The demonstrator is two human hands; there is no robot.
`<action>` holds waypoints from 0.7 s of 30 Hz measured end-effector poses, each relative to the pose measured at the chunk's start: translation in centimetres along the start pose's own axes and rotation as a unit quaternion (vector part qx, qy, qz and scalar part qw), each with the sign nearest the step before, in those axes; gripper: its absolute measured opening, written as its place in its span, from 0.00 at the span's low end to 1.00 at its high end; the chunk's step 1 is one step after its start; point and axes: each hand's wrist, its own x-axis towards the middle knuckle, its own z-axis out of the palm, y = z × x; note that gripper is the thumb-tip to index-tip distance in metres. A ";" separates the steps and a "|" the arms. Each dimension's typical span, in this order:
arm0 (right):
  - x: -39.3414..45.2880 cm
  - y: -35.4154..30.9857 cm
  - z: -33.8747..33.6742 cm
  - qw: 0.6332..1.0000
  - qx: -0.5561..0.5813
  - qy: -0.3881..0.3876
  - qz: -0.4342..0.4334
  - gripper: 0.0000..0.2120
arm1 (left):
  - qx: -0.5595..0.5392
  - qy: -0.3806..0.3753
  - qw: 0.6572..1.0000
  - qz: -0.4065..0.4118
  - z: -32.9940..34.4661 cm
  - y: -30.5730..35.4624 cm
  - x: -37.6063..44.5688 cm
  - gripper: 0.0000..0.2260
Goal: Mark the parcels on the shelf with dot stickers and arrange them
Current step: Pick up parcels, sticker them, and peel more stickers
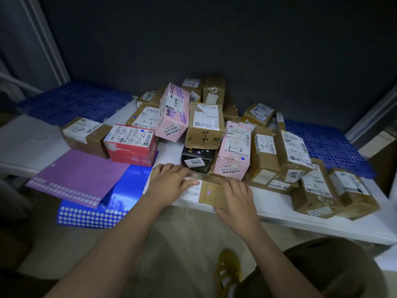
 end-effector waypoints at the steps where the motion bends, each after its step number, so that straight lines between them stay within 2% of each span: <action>1: -0.6 0.2 -0.2 1.000 -0.008 -0.003 0.002 0.33 | -0.017 0.008 1.000 0.008 0.2 0.3 -0.7 0.37; 4: -2.6 1.9 -1.0 0.999 -0.024 -0.011 0.022 0.35 | -0.020 0.001 0.999 0.036 1.1 1.6 -2.0 0.36; 8: -5.2 5.8 -2.6 0.997 -0.057 -0.023 0.050 0.40 | -0.030 -0.039 0.998 0.037 1.8 4.2 -2.0 0.24; 10: -6.1 7.7 -3.2 0.994 -0.072 -0.035 0.071 0.40 | -0.041 -0.057 0.996 0.052 2.2 6.0 -1.6 0.23; 13: -6.5 9.3 -3.0 0.993 -0.056 -0.056 0.090 0.35 | -0.045 -0.075 0.995 0.044 2.9 7.9 -1.0 0.22; 17: -6.5 10.5 -2.7 0.992 0.008 -0.052 0.115 0.20 | -0.051 -0.055 0.997 0.025 3.6 9.2 0.0 0.21; 21: -6.0 11.4 -2.2 0.984 0.052 -0.040 0.167 0.18 | -0.051 -0.037 0.998 -0.002 3.7 9.6 0.6 0.22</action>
